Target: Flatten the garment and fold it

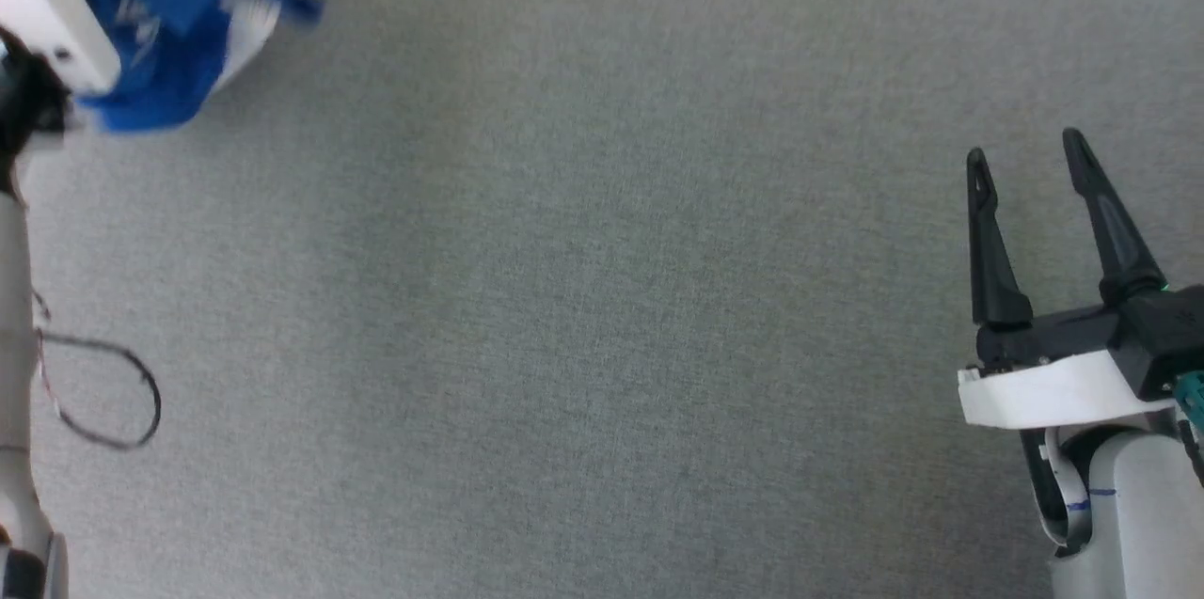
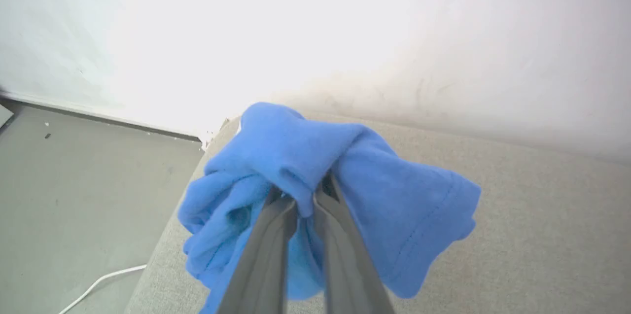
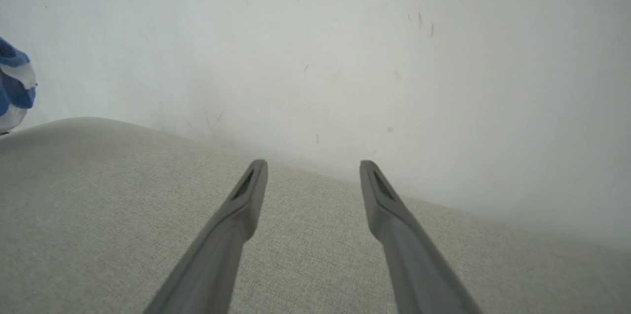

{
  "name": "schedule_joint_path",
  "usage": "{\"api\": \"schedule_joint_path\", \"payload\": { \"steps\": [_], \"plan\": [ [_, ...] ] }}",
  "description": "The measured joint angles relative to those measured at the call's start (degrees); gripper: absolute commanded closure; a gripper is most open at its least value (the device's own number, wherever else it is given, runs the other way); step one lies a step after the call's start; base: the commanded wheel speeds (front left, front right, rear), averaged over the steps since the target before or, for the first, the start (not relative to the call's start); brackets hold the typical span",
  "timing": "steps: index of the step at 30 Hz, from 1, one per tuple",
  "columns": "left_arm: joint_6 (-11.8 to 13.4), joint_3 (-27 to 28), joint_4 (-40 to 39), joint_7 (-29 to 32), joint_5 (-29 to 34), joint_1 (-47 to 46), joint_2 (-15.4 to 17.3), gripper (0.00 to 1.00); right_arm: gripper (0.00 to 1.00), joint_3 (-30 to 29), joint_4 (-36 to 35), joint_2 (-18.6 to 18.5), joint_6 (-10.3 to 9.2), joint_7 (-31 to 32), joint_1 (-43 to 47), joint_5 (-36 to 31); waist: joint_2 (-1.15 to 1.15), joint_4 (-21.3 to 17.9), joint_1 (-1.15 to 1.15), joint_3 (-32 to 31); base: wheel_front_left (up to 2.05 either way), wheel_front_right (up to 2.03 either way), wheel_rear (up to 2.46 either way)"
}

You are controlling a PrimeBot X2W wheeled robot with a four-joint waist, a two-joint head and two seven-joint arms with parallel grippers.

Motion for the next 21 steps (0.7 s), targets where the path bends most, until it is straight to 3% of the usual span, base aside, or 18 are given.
{"api": "schedule_joint_path", "payload": {
  "steps": [5, 12, 21],
  "plan": [
    [-0.42, -1.32, -5.35, 0.20, -0.60, -2.30, -1.10, 1.00, 0.00, -0.46, 2.69, 0.02, -0.01, -1.07, 1.56, 4.21, 0.00, -1.07, -0.01, -4.76, 0.00, 0.00, 0.00],
    [-0.51, -5.37, -15.32, 5.00, -2.67, -3.77, -5.20, 1.00, 0.00, -2.04, 3.74, 0.07, -0.01, -1.48, 4.15, 7.00, 0.00, -4.01, -0.02, -10.69, 0.00, 0.00, 0.00],
    [-0.96, -15.48, -28.10, 8.90, -4.58, -2.52, -11.83, 1.00, 0.00, -3.96, 1.74, 0.04, -0.01, -1.54, 4.82, 8.60, 0.00, -10.77, 0.00, -13.44, 0.00, 0.00, 0.00]
  ]
}}
